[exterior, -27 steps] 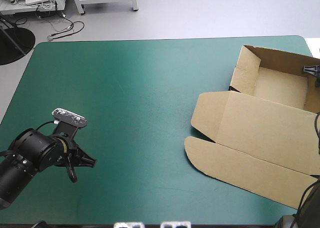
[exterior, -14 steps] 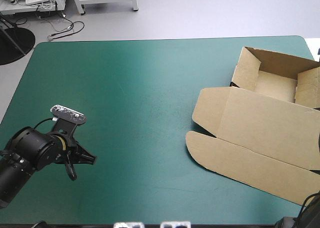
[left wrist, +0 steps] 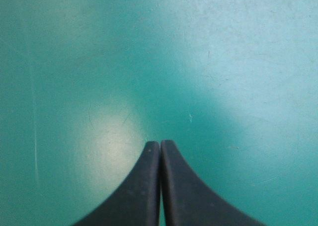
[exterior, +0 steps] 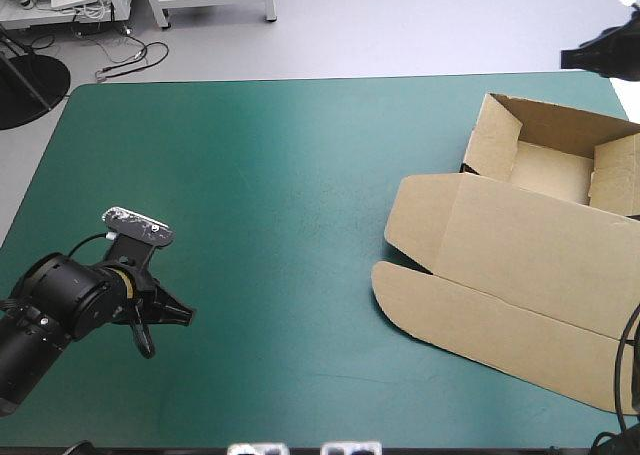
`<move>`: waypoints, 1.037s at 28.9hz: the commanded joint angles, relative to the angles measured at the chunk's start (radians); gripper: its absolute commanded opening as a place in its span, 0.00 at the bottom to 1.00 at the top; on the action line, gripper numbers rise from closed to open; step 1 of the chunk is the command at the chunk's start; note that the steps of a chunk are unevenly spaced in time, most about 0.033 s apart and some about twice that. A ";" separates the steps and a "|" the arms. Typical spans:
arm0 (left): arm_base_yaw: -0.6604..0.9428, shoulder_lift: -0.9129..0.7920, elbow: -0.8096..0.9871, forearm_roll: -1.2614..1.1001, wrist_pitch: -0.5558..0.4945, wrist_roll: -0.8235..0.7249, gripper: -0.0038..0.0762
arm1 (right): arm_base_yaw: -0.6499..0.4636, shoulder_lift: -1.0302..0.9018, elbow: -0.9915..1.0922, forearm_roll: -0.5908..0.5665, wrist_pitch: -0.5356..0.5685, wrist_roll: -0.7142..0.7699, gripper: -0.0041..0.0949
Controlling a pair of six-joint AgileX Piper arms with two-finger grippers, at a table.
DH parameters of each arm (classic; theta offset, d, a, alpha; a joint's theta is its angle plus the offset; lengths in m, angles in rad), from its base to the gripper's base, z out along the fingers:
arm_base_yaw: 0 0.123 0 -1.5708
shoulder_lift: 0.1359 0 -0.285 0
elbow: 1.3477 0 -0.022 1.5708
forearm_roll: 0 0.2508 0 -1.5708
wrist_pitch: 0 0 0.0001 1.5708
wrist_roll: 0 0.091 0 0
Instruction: Fold the box
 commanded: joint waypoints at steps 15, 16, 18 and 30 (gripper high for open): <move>0.000 -0.010 -0.022 -0.025 -0.056 0.001 0.04 | 0.362 -0.662 0.877 -0.299 -0.162 0.093 0.04; 0.000 -0.012 -0.017 -0.027 -0.058 0.001 0.04 | 0.362 -0.702 0.935 -0.299 -0.162 0.093 0.04; 0.000 -0.020 -0.001 -0.043 -0.073 0.001 0.04 | 0.362 -0.766 1.023 -0.297 -0.164 0.093 0.04; 0.000 -0.106 0.001 -0.041 -0.070 0.039 0.04 | 0.362 -0.927 1.209 -0.297 -0.211 0.162 0.04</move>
